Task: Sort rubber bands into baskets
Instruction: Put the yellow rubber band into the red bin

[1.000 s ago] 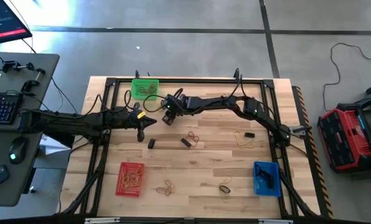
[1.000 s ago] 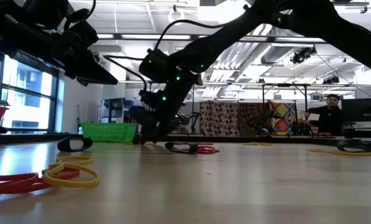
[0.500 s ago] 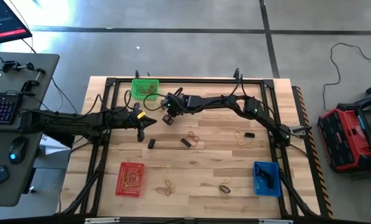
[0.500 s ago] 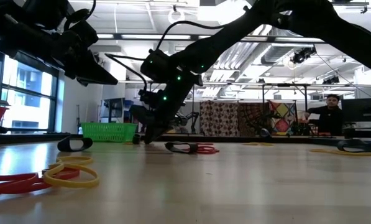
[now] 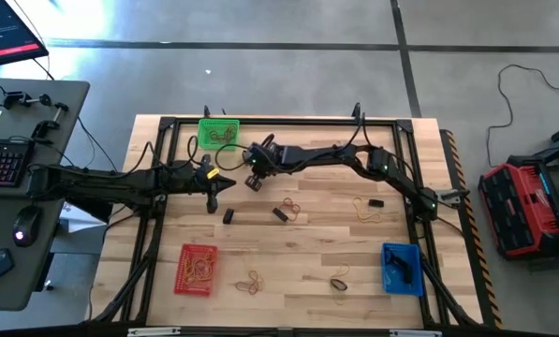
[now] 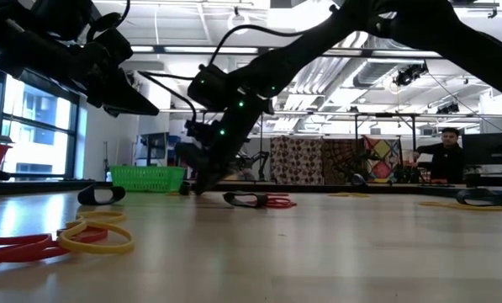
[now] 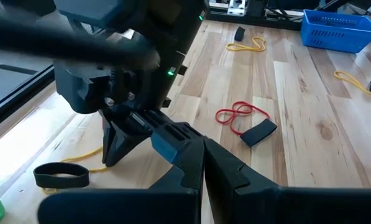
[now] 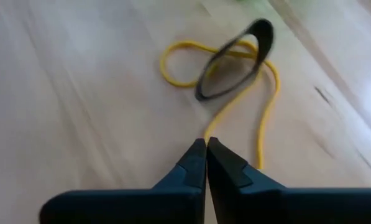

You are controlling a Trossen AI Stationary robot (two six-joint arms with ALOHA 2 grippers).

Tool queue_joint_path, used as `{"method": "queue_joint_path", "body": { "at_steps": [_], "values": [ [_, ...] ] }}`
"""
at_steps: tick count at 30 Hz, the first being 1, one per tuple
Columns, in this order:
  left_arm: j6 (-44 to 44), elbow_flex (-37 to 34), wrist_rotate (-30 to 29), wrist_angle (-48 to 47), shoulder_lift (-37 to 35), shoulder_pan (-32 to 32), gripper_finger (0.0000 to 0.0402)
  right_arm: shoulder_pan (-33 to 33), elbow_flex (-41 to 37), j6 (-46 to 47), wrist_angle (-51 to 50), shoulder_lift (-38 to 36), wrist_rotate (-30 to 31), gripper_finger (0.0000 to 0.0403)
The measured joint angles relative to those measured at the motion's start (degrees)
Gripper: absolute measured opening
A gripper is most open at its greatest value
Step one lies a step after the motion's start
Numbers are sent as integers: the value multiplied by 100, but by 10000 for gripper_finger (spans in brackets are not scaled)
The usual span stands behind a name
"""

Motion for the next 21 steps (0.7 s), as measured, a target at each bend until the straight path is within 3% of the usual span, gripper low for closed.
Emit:
{"method": "queue_joint_path", "body": {
  "at_steps": [7, 13, 17, 21],
  "values": [
    [-2, 0, 2, 2, 0, 2, 2, 4, 0, -145, -158, -4, 340, 74],
    [-4, 0, 4, 2, 0, 2, 2, -42, 0, -128, -127, -9, 17, 135],
    [-2, 0, 13, 4, 0, 2, 2, -77, 2, -135, -68, 16, -261, 135],
    [-2, 0, 13, 4, 0, 2, 2, -110, 27, -172, 69, 146, -341, 92]
  ]
}}
